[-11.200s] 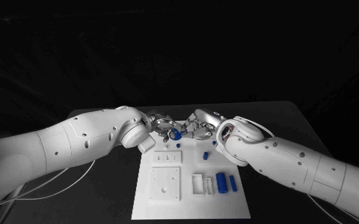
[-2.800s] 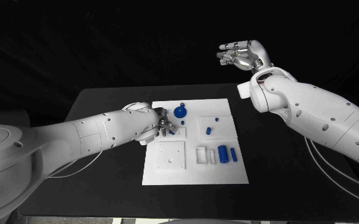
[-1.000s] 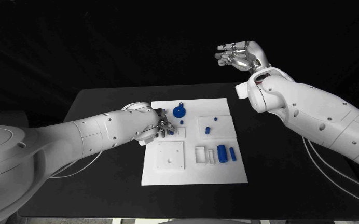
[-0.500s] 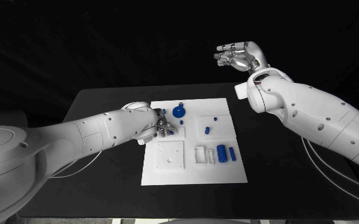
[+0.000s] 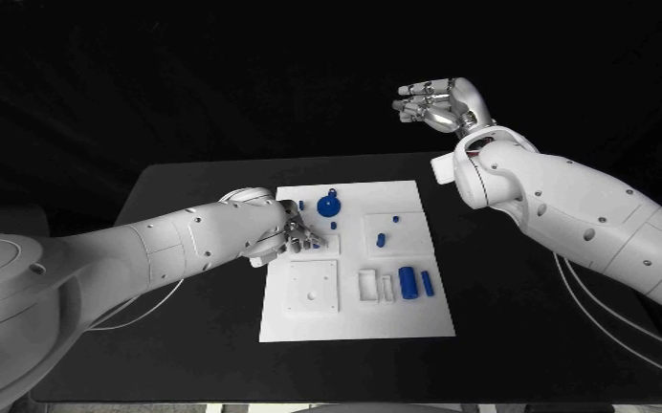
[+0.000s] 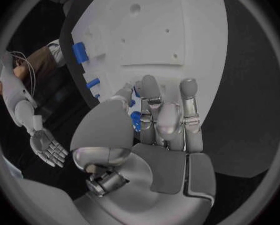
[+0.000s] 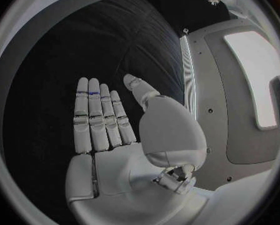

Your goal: Assemble the parts on the task board

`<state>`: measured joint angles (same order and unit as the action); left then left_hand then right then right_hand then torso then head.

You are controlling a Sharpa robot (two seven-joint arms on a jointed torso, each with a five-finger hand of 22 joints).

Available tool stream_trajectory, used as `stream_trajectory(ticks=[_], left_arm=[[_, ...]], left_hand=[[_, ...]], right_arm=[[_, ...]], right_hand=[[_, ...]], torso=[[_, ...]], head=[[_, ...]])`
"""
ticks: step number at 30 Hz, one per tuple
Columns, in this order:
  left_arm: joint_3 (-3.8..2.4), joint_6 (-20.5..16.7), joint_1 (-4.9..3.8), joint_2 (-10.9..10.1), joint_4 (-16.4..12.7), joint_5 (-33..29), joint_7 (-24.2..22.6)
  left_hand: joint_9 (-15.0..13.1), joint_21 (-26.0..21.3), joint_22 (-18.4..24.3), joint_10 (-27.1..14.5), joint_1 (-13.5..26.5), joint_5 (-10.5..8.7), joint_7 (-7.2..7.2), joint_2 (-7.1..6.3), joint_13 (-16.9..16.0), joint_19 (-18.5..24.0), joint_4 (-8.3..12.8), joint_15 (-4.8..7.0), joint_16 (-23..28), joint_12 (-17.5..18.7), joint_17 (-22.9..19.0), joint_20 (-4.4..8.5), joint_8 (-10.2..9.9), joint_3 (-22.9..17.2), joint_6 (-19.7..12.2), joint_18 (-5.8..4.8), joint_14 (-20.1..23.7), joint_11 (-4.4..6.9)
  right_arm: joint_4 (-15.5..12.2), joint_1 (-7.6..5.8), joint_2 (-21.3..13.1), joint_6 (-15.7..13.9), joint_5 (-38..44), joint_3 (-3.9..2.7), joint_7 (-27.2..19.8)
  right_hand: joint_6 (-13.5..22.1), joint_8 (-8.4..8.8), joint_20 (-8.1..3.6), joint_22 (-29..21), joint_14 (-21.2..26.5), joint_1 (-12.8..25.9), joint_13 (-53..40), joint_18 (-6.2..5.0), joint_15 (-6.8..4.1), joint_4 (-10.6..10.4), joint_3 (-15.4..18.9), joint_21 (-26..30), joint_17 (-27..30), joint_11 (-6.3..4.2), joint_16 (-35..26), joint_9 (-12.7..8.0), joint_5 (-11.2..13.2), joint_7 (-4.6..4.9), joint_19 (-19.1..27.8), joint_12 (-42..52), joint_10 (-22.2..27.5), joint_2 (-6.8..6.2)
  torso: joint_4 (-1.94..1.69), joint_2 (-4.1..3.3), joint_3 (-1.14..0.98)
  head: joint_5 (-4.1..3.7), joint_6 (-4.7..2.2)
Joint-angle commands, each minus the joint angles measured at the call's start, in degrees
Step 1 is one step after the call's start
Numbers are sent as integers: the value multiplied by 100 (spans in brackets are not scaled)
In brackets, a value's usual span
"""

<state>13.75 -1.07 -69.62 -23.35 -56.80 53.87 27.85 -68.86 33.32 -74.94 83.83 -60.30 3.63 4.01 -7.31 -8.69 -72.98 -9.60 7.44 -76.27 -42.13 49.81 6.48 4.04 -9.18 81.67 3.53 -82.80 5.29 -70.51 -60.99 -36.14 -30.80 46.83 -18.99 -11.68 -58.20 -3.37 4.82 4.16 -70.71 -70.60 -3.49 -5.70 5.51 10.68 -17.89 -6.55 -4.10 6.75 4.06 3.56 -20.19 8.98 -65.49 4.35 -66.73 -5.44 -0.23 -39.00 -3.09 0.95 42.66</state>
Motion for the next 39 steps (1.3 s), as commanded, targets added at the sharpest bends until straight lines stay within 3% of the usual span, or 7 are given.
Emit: stream_trajectory(ticks=[1,4,17,21,31,37,39], left_arm=[[-1,-32,4,-36,-39,-102,-76],[-4,-60,2,-86,-72,-138,-102],[-138,-95,-83,-234,-194,-593,-205],[-232,-104,-166,-277,-133,-736,-243],[-311,368,-552,-154,706,-1146,-533],[-317,446,-628,20,1212,-1107,-710],[-318,479,-643,82,1364,-1068,-760]], left_hand=[[15,-26,-99,302,175,-84,-10,-327,14,-4,-413,18,22,32,-2,52,-18,124,39,-52,28,-2],[14,-27,-98,310,16,-87,-11,-183,36,-10,-632,32,26,27,5,92,-16,855,22,-91,31,2],[79,-66,-91,300,30,-84,-33,-224,106,2,-690,47,112,93,-80,142,-29,933,-64,-139,53,1],[295,-116,-75,300,-183,-69,-96,-9,150,28,-534,40,256,205,-291,157,-47,828,-271,-158,95,-32],[1794,-488,-78,285,-207,568,-287,688,-61,42,529,34,722,794,-1158,232,-14,1271,-874,-294,346,-132],[2513,-586,-91,253,-226,531,-385,717,-371,5,531,-1,767,1320,-1358,203,-36,1325,-1065,-269,388,-195],[3526,-605,-95,257,-222,505,-651,657,-316,2,502,-76,677,1403,-1242,137,49,1334,-2036,-226,374,-267]], right_arm=[[3,18,0,58,2,-1,-58],[11,33,0,59,-9,-1,-54],[47,63,11,70,-40,-1,-56],[52,67,1,89,-44,-1,-59],[37,70,-72,128,-48,-1,-55],[-19,70,-113,137,-51,-1,-45],[-51,70,-129,136,-52,-1,-42]], right_hand=[[59,-14,-5,-9,64,47,9,-6,2,11,18,34,5,-3,-21,-3,-33,-7,40,-30,39,7],[85,-12,3,-10,75,49,9,-8,7,11,25,44,6,3,-19,-4,-35,-2,47,-29,51,6],[138,-13,46,-13,172,57,9,-10,42,7,60,113,13,20,-20,-5,-56,6,107,-21,102,12],[112,-15,48,-10,175,53,9,-16,44,8,60,119,12,19,-15,-4,-61,2,103,-18,105,21],[86,-15,46,-8,170,53,9,-24,41,18,49,122,11,16,-14,-3,-83,-1,90,-16,99,25],[83,-15,47,-8,168,54,9,-25,40,23,43,124,11,16,-14,-3,-90,0,87,-16,98,27],[83,-15,47,-8,168,54,9,-25,40,23,43,124,11,16,-14,-3,-90,0,87,-16,98,27]], torso=[[5,2,7],[1,5,6],[1,1,1],[-4,-4,-1],[13,-35,-11],[48,-91,-13],[62,-119,-15]], head=[[-12,-13],[-21,-24],[13,-99],[12,-148],[99,-308],[121,-368],[132,-394]])
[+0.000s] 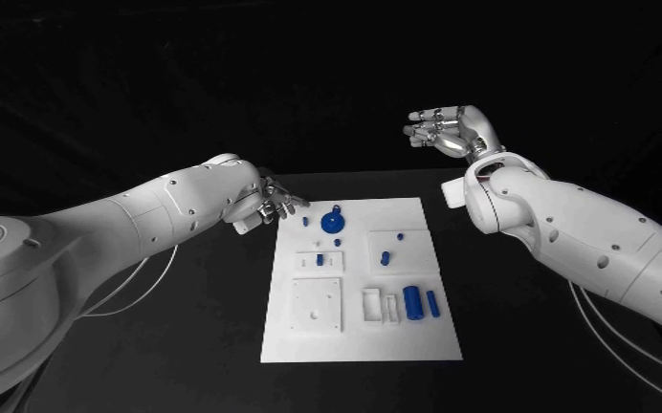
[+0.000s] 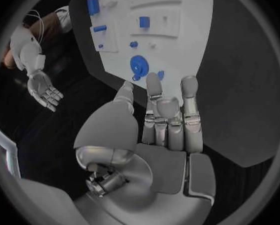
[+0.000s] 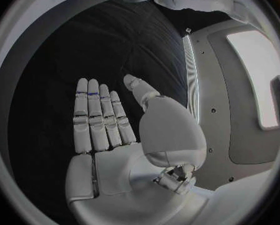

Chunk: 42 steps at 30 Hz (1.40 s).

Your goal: Assemble the parts on the task board

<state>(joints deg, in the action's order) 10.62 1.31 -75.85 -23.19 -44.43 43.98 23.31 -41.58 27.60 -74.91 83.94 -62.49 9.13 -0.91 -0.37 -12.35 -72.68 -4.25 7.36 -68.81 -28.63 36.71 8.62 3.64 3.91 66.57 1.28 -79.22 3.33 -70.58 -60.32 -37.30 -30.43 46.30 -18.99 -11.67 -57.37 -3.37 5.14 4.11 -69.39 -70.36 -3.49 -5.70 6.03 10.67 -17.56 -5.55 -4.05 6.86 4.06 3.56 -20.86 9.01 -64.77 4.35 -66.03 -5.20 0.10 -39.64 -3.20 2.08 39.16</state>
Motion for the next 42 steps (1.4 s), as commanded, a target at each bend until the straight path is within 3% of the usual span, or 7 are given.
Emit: stream_trajectory(ticks=[1,5,9,22,26,34,42], left_arm=[[-6,254,-25,99,200,-63,-326],[-6,326,-37,234,469,21,-376],[-1,492,-37,388,752,148,-377],[8,970,95,621,1346,310,-381],[7,1047,115,638,1428,302,-388],[5,1075,124,666,1491,171,-397],[4,1108,126,677,1495,41,-396]], left_hand=[[1868,-44,-104,271,-33,-31,-199,-7,134,-25,-51,-98,-78,-43,50,-105,11,-24,-323,41,35,-76],[2733,-52,-104,254,-8,-55,-199,-79,292,-37,-109,-86,-92,-100,34,-105,73,-63,-240,46,42,-111],[2856,-48,-107,253,4,-55,-209,-86,325,-35,-108,-85,-101,-121,34,-105,90,-55,-241,45,45,-117],[2914,-58,-106,243,65,-164,-249,-245,352,3,-219,-109,-82,-46,-41,-127,103,-141,-413,51,114,-143],[2912,-56,-107,243,169,-590,-246,-488,345,7,-545,-110,-86,-43,-50,-128,120,-342,-418,51,117,-144],[2945,-46,-107,252,185,-635,-233,-721,354,13,-1002,-90,-97,-33,-15,-98,97,-375,-368,25,120,-135],[2970,-39,-108,253,130,-631,-233,-634,359,14,-1035,-90,-94,-46,13,-94,87,-375,-337,15,114,-137]], right_arm=[[-63,3,-21,98,1,-1,-41],[-137,2,-52,95,1,-1,-33],[-226,1,-86,88,1,-2,-25],[-319,-11,-94,68,-27,-3,-10],[-318,-13,-77,64,-35,-3,-8],[-301,-13,-48,58,-38,-3,-6],[-287,-14,-33,55,-38,-3,3]], right_hand=[[0,-15,16,-3,35,30,9,-25,-12,24,11,24,7,4,-14,-3,-24,-2,16,-17,28,3],[2,-14,17,-3,36,39,9,-25,-11,31,6,30,7,5,-15,-3,-26,-2,14,-18,30,-3],[-2,-15,18,-3,37,42,9,-25,-10,32,6,33,8,6,-15,-3,-30,-3,13,-18,31,-5],[-1,-15,22,-3,40,65,9,-24,-8,13,24,45,8,5,-15,-3,-4,-4,9,-17,33,-4],[4,-14,21,-3,40,47,9,-25,-8,21,30,48,8,5,-15,-3,-20,-5,8,-17,34,-10],[0,-14,20,-3,41,22,9,-26,-9,43,29,51,8,4,-15,-3,-21,-4,7,-17,33,-11],[-11,-16,16,-1,42,-18,9,-30,-10,97,15,51,9,6,-16,-2,-2,-2,4,-20,29,-8]], torso=[[34,-66,-7],[44,-123,-14],[64,-187,-22],[133,-369,-66],[157,-397,-82],[175,-410,-92],[166,-419,-84]], head=[[23,-56],[48,-95],[74,-143],[94,-257],[97,-269],[158,-272],[166,-277]])
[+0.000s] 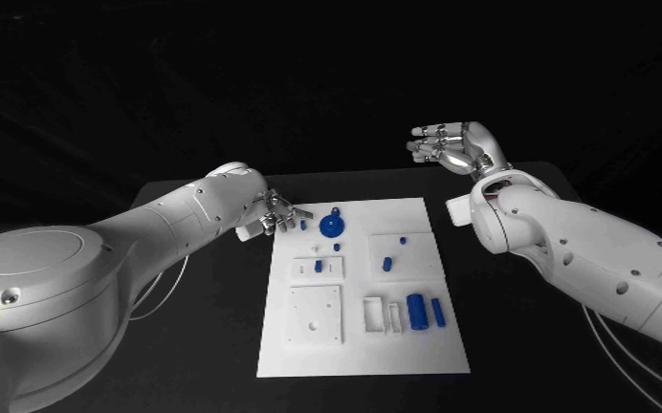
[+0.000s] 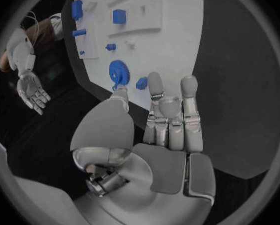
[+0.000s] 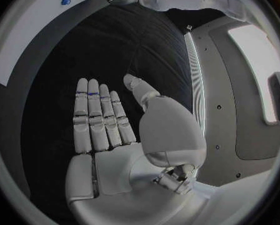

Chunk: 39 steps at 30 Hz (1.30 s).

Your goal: Assemble the parts on the task board

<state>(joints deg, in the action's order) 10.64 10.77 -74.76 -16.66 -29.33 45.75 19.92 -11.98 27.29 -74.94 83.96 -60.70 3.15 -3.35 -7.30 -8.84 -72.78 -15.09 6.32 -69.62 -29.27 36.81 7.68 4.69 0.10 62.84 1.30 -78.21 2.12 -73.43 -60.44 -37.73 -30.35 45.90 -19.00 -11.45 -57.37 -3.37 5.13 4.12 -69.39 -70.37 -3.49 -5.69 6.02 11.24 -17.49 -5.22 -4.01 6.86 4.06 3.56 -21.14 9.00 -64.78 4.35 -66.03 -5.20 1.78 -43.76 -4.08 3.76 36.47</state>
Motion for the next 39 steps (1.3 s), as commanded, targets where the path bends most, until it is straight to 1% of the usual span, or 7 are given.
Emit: stream_trajectory(ticks=[1,6,9,17,20,32,39], left_arm=[[2,157,17,25,-16,-143,-60],[2,139,17,32,-6,-159,-56],[2,146,17,35,2,-162,-51],[3,171,21,48,6,-166,-74],[3,154,23,53,5,-166,-82],[3,67,25,46,49,-167,-79],[2,14,24,47,81,-167,-93]], left_hand=[[9,-8,-105,252,-59,-30,12,106,8,24,79,12,-12,15,3,-2,-16,0,40,14,13,-16],[-10,-11,-104,244,-95,16,5,358,2,30,459,-1,-3,8,-20,-26,-7,69,24,35,18,-23],[-39,-8,-106,242,-134,80,4,644,-2,33,855,-6,-11,17,-33,-34,11,219,29,45,26,-22],[-226,-4,-107,244,-400,1371,54,1015,1,49,1338,14,-27,31,-32,-16,95,411,148,27,35,-2],[-394,4,-106,245,-380,1425,55,1089,-1,52,1431,15,-32,26,-32,-12,84,531,101,22,37,0],[-1543,20,-105,246,-353,1675,140,1049,-1,61,1475,41,-44,35,-33,12,252,643,46,-2,38,38],[-1682,23,-105,244,-312,1654,136,1009,-7,58,1424,37,-43,32,-41,9,206,654,43,2,39,38]], right_arm=[[0,-1,13,49,2,-2,-18],[12,-1,27,51,2,-2,-17],[20,-1,35,53,2,-2,-16],[39,-1,61,61,2,-2,-15],[43,-2,69,60,2,-2,-14],[71,-2,98,66,2,-2,-7],[87,-2,107,78,2,-2,2]], right_hand=[[-10,-16,17,-2,43,-18,9,-30,-9,40,7,18,5,6,-16,-2,26,-1,5,-20,30,-8],[-10,-16,17,-2,43,-18,9,-30,-9,40,7,18,5,6,-16,-2,26,-1,5,-20,30,-8],[-2,-15,18,-2,42,-6,10,-30,-9,44,7,18,5,7,-16,-3,25,0,6,-21,30,0],[0,-14,18,-2,42,-3,10,-29,-9,45,7,18,5,7,-15,-3,24,0,6,-21,30,2],[0,-14,18,-2,42,-3,10,-29,-9,45,7,18,5,7,-15,-3,24,0,6,-21,30,2],[-9,-15,17,-2,48,-15,10,-32,-9,86,-12,21,6,7,-17,-3,44,0,9,-21,30,27],[-9,-15,17,-2,48,-15,10,-32,-9,86,-12,21,6,7,-17,-3,44,0,9,-21,30,27]], torso=[[-2,-8,4],[2,-10,2],[8,-13,0],[12,-20,-5],[9,-24,-6],[13,-25,-10],[15,-30,-9]], head=[[-4,-5],[-10,-24],[-5,-25],[-11,-30],[-22,-37],[-60,-46],[-89,-50]])
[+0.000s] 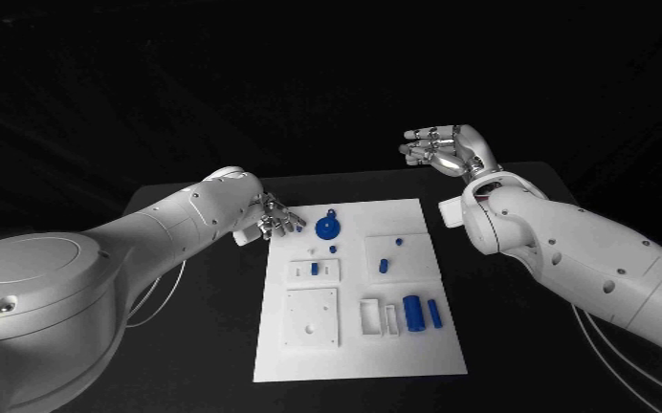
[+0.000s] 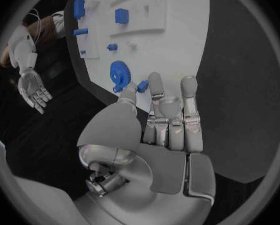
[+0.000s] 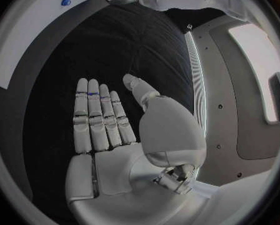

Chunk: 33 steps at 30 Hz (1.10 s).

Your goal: Assemble the parts on the task board

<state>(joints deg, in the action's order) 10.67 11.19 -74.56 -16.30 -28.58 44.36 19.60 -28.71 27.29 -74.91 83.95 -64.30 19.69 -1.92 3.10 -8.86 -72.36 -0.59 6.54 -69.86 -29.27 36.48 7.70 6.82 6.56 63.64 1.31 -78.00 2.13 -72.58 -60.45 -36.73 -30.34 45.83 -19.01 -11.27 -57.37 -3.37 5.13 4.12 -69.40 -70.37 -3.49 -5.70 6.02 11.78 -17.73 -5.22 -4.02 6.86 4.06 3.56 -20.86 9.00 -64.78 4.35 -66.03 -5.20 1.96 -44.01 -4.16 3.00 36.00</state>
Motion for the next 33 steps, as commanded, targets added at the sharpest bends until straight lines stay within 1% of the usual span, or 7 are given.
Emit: stream_trajectory(ticks=[1,12,15,20,23,29,33], left_arm=[[-1,-38,4,12,9,-28,-66],[-2,-50,4,25,7,-98,-146],[-2,-38,4,30,4,-137,-165],[-2,-12,3,41,0,-174,-197],[-2,10,3,47,-2,-187,-212],[-2,36,3,54,-7,-197,-231],[-2,44,3,56,-5,-200,-234]], left_hand=[[-9,23,-108,244,48,-1,-7,-31,-6,16,-26,16,-19,32,-8,7,-7,8,-38,1,18,37],[-53,18,-106,244,-17,30,-2,-4,-9,18,-13,17,-20,32,-8,7,-41,-40,-30,2,15,40],[-58,16,-107,245,-116,138,3,72,-8,20,48,20,-22,35,-7,8,-61,-104,-31,-1,17,42],[-34,15,-109,246,-209,212,8,170,-3,27,155,20,-20,52,-13,10,-117,-161,-12,-6,24,44],[-24,15,-110,243,-266,393,15,224,-1,32,224,22,-21,57,-13,12,-137,-211,-2,-8,27,45],[-14,21,-110,244,-267,543,17,279,2,37,307,23,-22,67,-15,13,-166,-266,9,-9,32,47],[-12,21,-110,243,-261,577,16,298,2,38,327,23,-21,69,-18,14,-175,-286,4,-9,34,47]], right_arm=[[3,-1,7,77,10,-1,-16],[13,-1,20,84,10,-1,-12],[18,-1,22,85,10,-1,-11],[30,-1,27,85,10,-1,-11],[36,-1,31,86,10,-1,-11],[47,-1,43,89,10,-1,-11],[57,-1,51,92,10,-1,-11]], right_hand=[[-9,-15,17,-2,49,-15,10,-31,-8,32,12,21,8,7,-17,-3,16,0,10,-21,30,27],[-9,-15,17,-2,49,-15,10,-31,-8,32,12,21,8,7,-17,-3,16,0,10,-21,30,27],[-9,-15,17,-2,49,-15,10,-31,-8,32,12,21,8,7,-17,-3,16,0,10,-21,30,27],[-8,-15,19,-1,52,13,10,-31,-7,49,-6,19,8,7,-17,-3,9,1,13,-22,28,27],[-8,-15,19,-1,52,13,10,-31,-7,49,-6,19,8,7,-17,-3,9,1,13,-22,28,27],[-8,-15,19,-1,52,13,10,-31,-7,49,-6,19,8,7,-17,-3,9,1,13,-22,28,27],[-8,-15,19,-1,52,13,10,-31,-7,49,-6,19,8,7,-17,-3,9,1,13,-22,28,27]], torso=[[-7,-4,1],[-17,-4,7],[-15,-6,6],[-22,-8,11],[-25,-11,12],[-25,-8,5],[-20,-11,8]], head=[[-19,-3],[-20,-7],[-16,-11],[-21,-16],[-17,-12],[-13,-11],[-6,-11]])
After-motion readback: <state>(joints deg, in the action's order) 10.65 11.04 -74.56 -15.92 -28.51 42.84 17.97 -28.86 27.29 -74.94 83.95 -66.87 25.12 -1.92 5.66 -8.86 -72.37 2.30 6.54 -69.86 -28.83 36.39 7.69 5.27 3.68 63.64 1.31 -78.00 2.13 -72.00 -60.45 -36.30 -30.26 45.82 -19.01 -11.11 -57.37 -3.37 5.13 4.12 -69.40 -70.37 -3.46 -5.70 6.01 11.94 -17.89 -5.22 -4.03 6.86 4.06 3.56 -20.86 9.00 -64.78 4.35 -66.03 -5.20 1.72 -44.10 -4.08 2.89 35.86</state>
